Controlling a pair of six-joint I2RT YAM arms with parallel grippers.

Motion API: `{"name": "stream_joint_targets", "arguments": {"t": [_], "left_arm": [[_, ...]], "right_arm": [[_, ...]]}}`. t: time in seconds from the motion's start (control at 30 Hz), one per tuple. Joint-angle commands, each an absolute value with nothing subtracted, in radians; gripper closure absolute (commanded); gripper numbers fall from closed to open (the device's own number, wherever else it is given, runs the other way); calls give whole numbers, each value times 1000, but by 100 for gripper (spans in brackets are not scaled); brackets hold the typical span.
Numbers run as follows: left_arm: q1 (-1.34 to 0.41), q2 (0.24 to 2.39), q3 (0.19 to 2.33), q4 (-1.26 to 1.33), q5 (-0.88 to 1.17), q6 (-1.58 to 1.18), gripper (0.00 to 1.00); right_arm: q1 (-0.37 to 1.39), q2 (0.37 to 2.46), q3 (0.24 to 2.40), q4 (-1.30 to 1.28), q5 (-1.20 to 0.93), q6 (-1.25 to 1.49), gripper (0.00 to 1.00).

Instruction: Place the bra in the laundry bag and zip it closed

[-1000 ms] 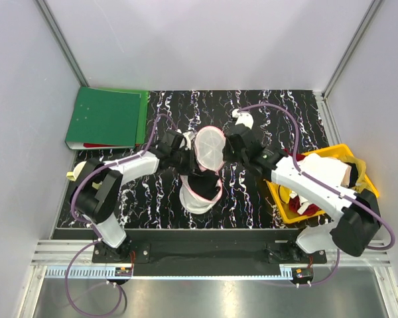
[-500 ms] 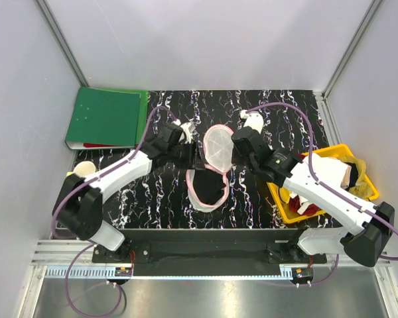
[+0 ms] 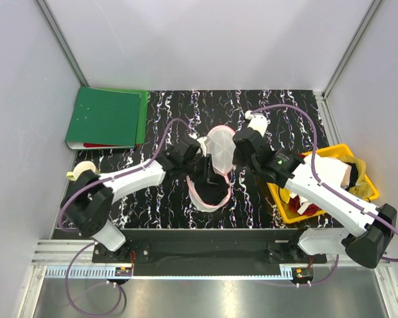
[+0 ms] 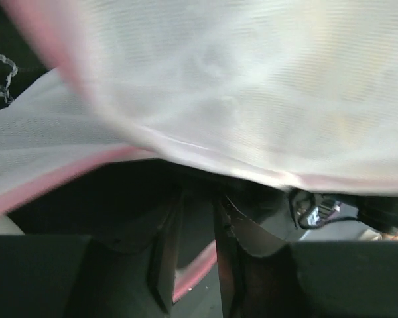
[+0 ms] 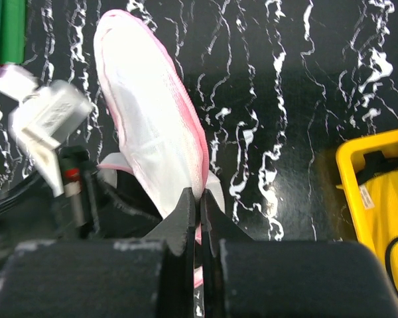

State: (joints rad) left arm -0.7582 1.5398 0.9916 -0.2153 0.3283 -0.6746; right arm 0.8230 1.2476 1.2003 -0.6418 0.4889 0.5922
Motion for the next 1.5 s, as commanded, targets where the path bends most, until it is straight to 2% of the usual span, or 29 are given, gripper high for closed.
{"name": "stream_joint_targets", "arguments": {"t": [0.0, 0.23, 0.33, 0.4, 0.43, 0.53, 0.67, 0.73, 0.87, 1.0, 1.07, 1.13, 1.17, 1.2, 1.23, 1.3, 1.47], "left_arm": [[-750, 1630, 966, -98, 290, -738, 72], [-712, 1756, 1061, -123, 150, -690, 74], [-712, 1712, 1118, -175, 89, -629, 71], [-712, 1654, 1121, -213, 86, -603, 63], [-712, 1585, 1118, -234, 93, -598, 50], [-713, 1459, 1108, -342, 155, -597, 27], [-698, 1235, 1094, -457, 185, -685, 17], [-666, 1201, 1109, -450, 227, -756, 13], [-621, 1229, 1213, -446, 330, -906, 12], [-578, 1316, 1365, -459, 368, -945, 2], [-575, 1336, 1429, -361, 450, -776, 1], [-574, 1383, 1474, -342, 500, -692, 5], [-566, 1406, 1498, -339, 584, -698, 9], [-555, 1420, 1496, -339, 606, -742, 20], [-554, 1439, 1487, -334, 610, -852, 24], [-558, 1439, 1439, -328, 612, -964, 14], [-560, 1368, 1292, -246, 560, -1363, 11]], "right_arm": [[831, 1200, 1246, -698, 546, 637, 100], [851, 1125, 1227, -752, 546, 634, 100], [874, 1100, 1166, -668, 522, 556, 100], [884, 1069, 1089, -553, 512, 468, 100], [885, 1056, 1057, -507, 511, 433, 100], [887, 1006, 957, -361, 494, 301, 100], [887, 950, 853, -210, 505, 184, 100], [887, 939, 839, -161, 514, 160, 100], [887, 923, 785, -63, 514, 95, 100], [888, 940, 768, -12, 502, 90, 100], [888, 946, 784, -24, 499, 97, 100], [887, 943, 791, -31, 502, 103, 100], [887, 933, 790, -32, 499, 101, 100], [887, 925, 787, -32, 499, 101, 100], [888, 922, 778, -31, 500, 94, 100], [887, 914, 770, -28, 508, 83, 100], [887, 936, 761, -29, 509, 38, 100]]}}
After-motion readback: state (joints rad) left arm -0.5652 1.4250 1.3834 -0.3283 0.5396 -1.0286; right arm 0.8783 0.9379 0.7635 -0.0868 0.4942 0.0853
